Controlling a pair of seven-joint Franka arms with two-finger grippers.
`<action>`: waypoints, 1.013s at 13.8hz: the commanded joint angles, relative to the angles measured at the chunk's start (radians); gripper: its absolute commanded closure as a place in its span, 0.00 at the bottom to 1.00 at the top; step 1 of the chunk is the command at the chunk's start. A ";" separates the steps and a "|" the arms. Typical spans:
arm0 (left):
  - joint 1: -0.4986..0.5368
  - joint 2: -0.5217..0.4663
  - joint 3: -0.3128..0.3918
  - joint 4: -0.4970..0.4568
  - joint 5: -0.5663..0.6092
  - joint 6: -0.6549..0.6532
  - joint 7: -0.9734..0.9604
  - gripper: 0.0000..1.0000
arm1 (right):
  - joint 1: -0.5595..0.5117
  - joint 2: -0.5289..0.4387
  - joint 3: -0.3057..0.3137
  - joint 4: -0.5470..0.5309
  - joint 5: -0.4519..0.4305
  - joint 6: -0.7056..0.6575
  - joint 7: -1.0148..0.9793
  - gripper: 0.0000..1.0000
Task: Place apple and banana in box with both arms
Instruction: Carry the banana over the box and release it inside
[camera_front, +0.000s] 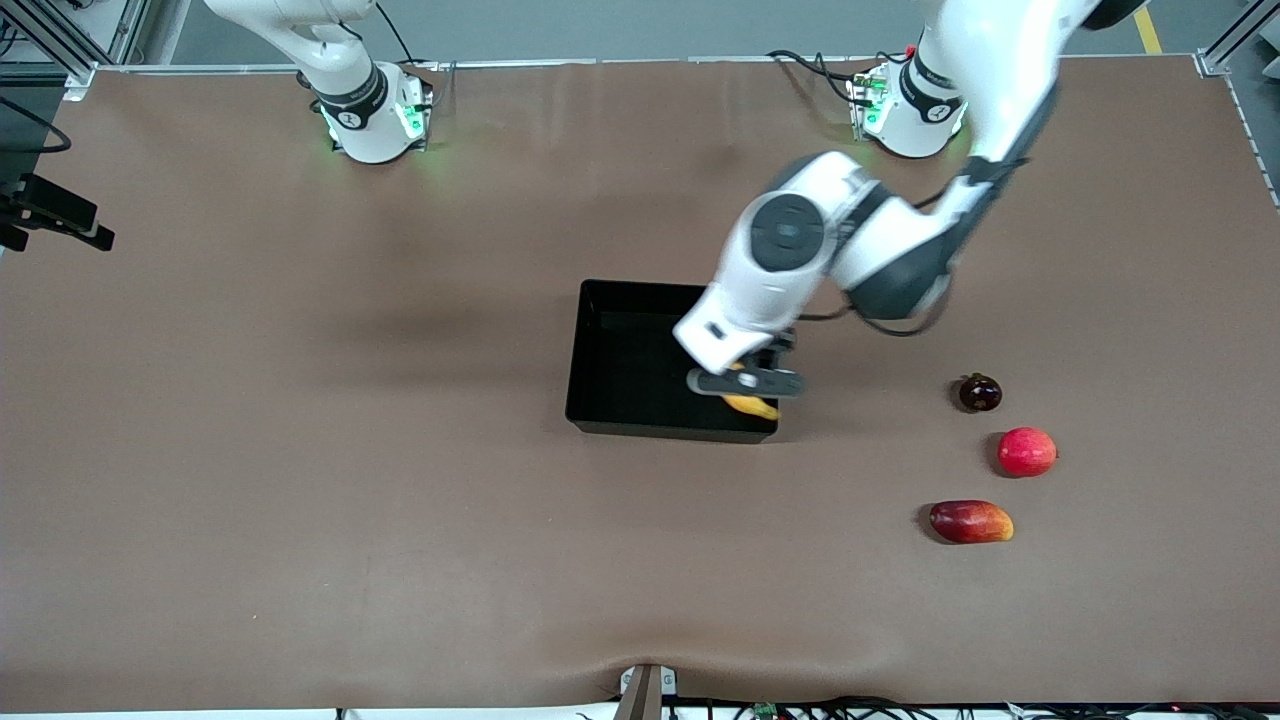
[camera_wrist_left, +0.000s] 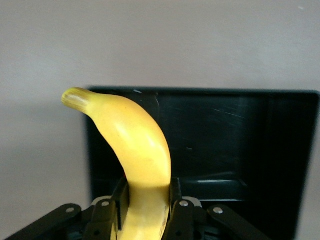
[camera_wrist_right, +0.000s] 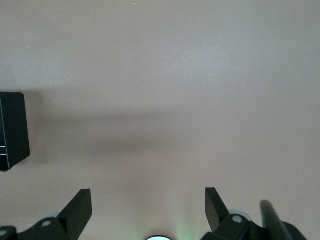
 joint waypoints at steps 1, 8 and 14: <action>-0.089 0.096 0.028 0.108 -0.002 0.030 -0.071 1.00 | -0.023 -0.015 0.015 -0.010 -0.009 -0.004 -0.014 0.00; -0.322 0.210 0.226 0.111 -0.005 0.225 -0.179 1.00 | -0.031 -0.015 0.015 -0.010 -0.003 -0.004 -0.014 0.00; -0.342 0.285 0.238 0.109 0.002 0.319 -0.173 1.00 | -0.033 -0.013 0.015 -0.010 -0.003 -0.004 -0.014 0.00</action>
